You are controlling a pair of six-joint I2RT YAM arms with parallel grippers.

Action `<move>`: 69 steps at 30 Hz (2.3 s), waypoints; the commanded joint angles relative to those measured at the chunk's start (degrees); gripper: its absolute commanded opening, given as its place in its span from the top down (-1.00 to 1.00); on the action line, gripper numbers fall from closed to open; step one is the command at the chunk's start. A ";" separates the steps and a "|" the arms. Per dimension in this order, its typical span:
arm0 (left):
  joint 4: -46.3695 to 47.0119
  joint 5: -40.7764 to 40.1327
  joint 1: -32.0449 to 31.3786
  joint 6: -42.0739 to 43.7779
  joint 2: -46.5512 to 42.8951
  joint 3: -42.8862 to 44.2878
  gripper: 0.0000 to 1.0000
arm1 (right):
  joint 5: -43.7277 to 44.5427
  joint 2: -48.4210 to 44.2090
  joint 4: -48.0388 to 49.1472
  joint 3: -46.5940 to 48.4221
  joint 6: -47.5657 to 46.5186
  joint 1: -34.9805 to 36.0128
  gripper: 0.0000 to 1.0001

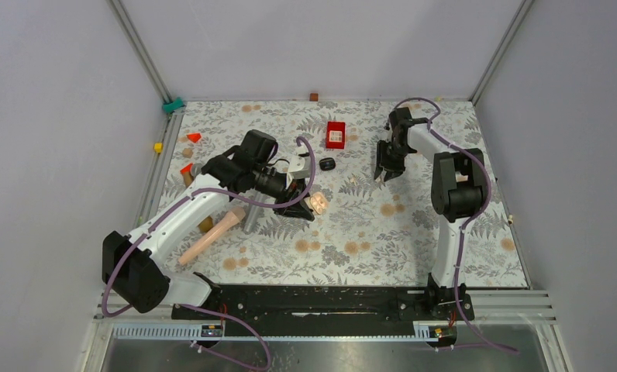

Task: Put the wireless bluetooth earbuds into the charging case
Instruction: Adjust the earbud at the center of the board.

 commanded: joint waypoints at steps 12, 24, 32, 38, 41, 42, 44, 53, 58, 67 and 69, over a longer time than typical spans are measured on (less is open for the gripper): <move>1.60 0.16 0.18 1.60 -2.84 -0.21 1.00 | 10.68 -12.47 4.40 -5.03 -9.88 0.64 0.08; 1.60 -0.14 0.23 1.72 -2.39 -0.15 1.00 | 15.66 -10.84 5.38 -5.05 -29.09 9.16 0.13; 1.60 -0.38 0.17 1.81 -3.32 -0.30 1.00 | 28.63 -12.98 20.08 -15.18 -54.47 14.95 -0.01; 1.60 -0.46 0.17 2.03 -3.38 -0.43 1.00 | 31.93 -13.65 24.41 -17.38 -65.33 14.95 -0.03; 1.60 -0.47 0.21 2.12 -3.35 -0.46 1.00 | 32.94 -13.84 25.85 -17.18 -65.43 14.90 -0.02; 1.53 -0.45 0.16 2.13 -3.45 -0.50 1.00 | 33.05 -13.63 25.77 -16.91 -65.18 14.91 -0.02; 1.55 -0.43 0.15 2.11 -3.55 -0.54 1.00 | 33.33 -13.22 26.43 -16.61 -65.09 14.88 -0.01; 1.60 -0.64 0.26 2.27 -3.94 -0.70 1.00 | 40.03 -6.93 29.38 -13.54 -67.92 14.87 0.06; 1.61 -0.47 0.28 2.37 -3.87 -0.68 1.00 | 38.85 -5.36 25.86 -12.73 -66.45 14.87 0.07; 1.54 -0.67 0.32 2.22 -3.91 -0.55 1.00 | 32.89 -4.44 18.88 -11.31 -64.15 15.37 0.09; 1.62 -0.64 0.30 2.20 -3.93 -0.54 1.00 | 31.30 -4.53 17.53 -11.37 -64.00 15.82 0.10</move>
